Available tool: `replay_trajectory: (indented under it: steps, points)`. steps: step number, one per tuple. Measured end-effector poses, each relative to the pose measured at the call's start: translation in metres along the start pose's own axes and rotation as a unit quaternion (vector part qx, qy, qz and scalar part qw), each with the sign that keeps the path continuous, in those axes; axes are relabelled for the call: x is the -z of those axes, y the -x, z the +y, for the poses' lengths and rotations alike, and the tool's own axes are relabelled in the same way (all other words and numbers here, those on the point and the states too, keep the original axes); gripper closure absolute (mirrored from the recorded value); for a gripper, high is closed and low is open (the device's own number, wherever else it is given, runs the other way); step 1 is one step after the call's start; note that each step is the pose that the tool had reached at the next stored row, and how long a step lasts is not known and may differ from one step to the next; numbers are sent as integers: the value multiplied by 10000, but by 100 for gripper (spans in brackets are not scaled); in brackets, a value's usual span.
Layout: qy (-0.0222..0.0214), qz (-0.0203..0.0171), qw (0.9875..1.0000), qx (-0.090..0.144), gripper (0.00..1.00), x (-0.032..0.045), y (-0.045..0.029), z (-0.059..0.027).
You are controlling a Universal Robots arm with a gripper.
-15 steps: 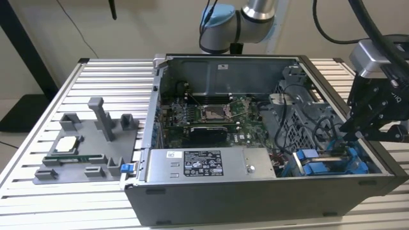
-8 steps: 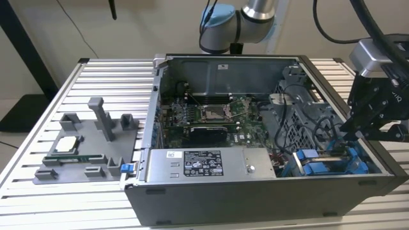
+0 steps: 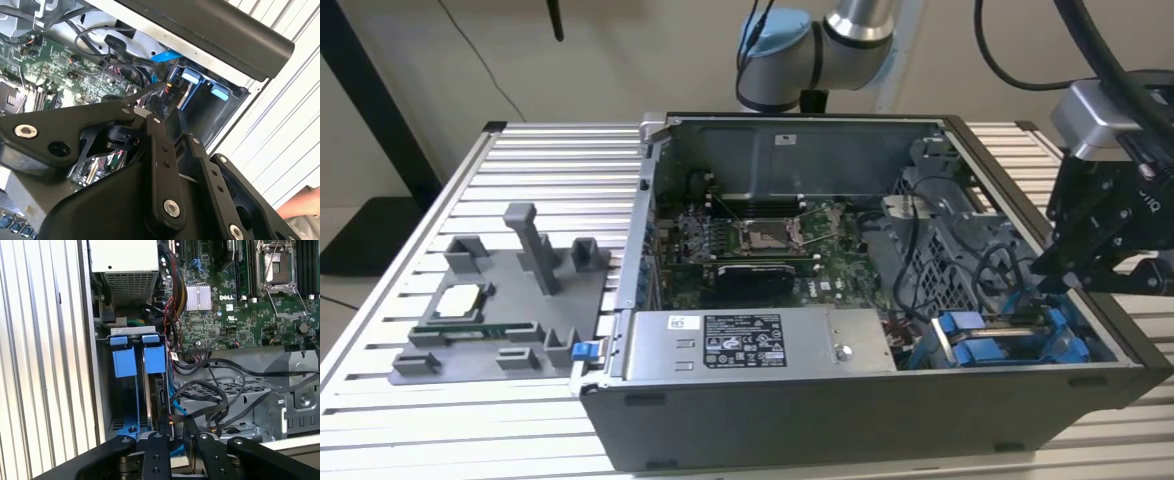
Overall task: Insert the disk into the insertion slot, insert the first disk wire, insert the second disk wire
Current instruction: 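Insert the second disk wire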
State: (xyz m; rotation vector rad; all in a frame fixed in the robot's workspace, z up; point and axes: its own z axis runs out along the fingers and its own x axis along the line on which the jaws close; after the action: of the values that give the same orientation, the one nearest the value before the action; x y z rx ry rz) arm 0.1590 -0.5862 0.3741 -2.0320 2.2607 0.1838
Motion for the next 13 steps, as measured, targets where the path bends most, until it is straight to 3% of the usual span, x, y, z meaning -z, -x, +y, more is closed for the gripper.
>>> replay_trajectory:
  steps: [13]
  points:
    - [0, 0, 10000, 0, 0, -6, 49, -95]
